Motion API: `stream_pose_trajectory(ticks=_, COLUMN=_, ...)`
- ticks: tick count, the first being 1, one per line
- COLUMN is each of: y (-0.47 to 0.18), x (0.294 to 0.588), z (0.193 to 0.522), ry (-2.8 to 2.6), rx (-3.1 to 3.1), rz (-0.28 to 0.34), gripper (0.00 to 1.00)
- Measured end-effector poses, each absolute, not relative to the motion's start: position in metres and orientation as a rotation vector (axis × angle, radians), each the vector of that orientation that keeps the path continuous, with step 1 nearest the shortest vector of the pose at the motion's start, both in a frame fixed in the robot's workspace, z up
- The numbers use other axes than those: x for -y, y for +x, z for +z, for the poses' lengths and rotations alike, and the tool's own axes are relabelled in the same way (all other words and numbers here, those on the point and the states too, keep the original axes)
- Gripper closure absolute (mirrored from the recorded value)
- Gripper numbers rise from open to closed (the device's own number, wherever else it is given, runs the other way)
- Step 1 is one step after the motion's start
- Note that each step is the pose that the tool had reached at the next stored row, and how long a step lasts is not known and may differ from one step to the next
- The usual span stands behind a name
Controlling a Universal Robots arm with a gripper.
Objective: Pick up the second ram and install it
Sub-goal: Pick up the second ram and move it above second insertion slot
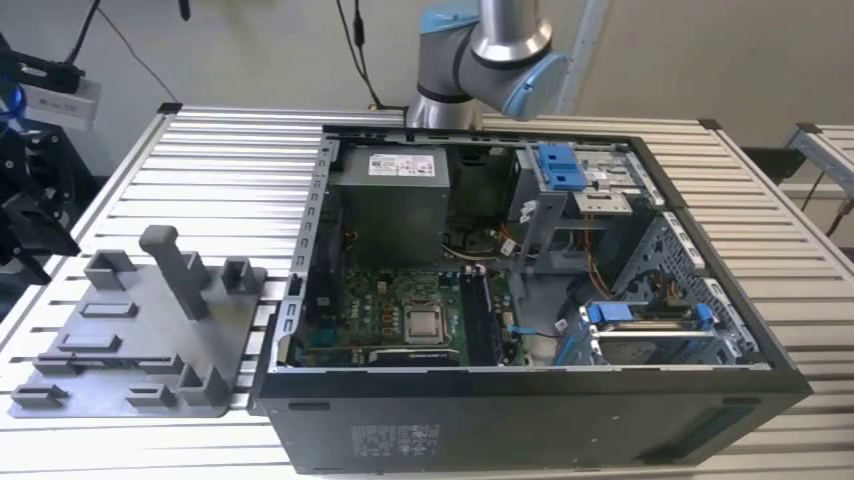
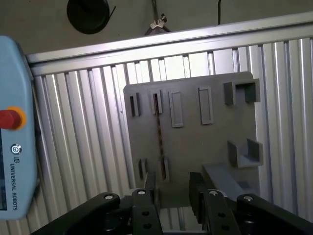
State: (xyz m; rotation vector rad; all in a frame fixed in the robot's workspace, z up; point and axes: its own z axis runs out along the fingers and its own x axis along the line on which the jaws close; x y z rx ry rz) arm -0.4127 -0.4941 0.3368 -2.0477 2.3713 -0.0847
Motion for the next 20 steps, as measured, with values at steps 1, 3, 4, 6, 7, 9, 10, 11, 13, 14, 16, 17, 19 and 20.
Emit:
stream_pose_trajectory(ticks=1, y=-0.413, x=0.494, z=0.335, ry=-2.048, rx=-2.371, rz=-0.085, gripper=0.58)
stream_pose_trajectory(ticks=3, y=-0.414, x=0.494, z=0.332, ry=-2.049, rx=-2.369, rz=-0.085, gripper=0.58)
stream_pose_trajectory(ticks=4, y=-0.414, x=0.494, z=0.33, ry=-2.051, rx=-2.368, rz=-0.086, gripper=0.58)
stream_pose_trajectory(ticks=6, y=-0.414, x=0.494, z=0.326, ry=-2.054, rx=-2.365, rz=-0.086, gripper=0.58)
stream_pose_trajectory(ticks=7, y=-0.414, x=0.494, z=0.324, ry=-2.056, rx=-2.363, rz=-0.086, gripper=0.58)
stream_pose_trajectory(ticks=9, y=-0.414, x=0.494, z=0.321, ry=-2.061, rx=-2.358, rz=-0.086, gripper=0.58)
stream_pose_trajectory(ticks=10, y=-0.414, x=0.494, z=0.319, ry=-2.063, rx=-2.356, rz=-0.086, gripper=0.58)
stream_pose_trajectory(ticks=11, y=-0.414, x=0.494, z=0.317, ry=-2.066, rx=-2.354, rz=-0.086, gripper=0.58)
stream_pose_trajectory(ticks=13, y=-0.414, x=0.494, z=0.314, ry=-2.069, rx=-2.351, rz=-0.086, gripper=0.58)
stream_pose_trajectory(ticks=14, y=-0.414, x=0.494, z=0.313, ry=-2.069, rx=-2.351, rz=-0.086, gripper=0.58)
stream_pose_trajectory(ticks=16, y=-0.414, x=0.494, z=0.31, ry=-2.069, rx=-2.35, rz=-0.086, gripper=0.58)
stream_pose_trajectory(ticks=17, y=-0.414, x=0.494, z=0.309, ry=-2.07, rx=-2.35, rz=-0.086, gripper=0.58)
stream_pose_trajectory(ticks=19, y=-0.414, x=0.495, z=0.305, ry=-2.071, rx=-2.349, rz=-0.086, gripper=0.58)
stream_pose_trajectory(ticks=20, y=-0.415, x=0.496, z=0.303, ry=-2.072, rx=-2.348, rz=-0.086, gripper=0.58)
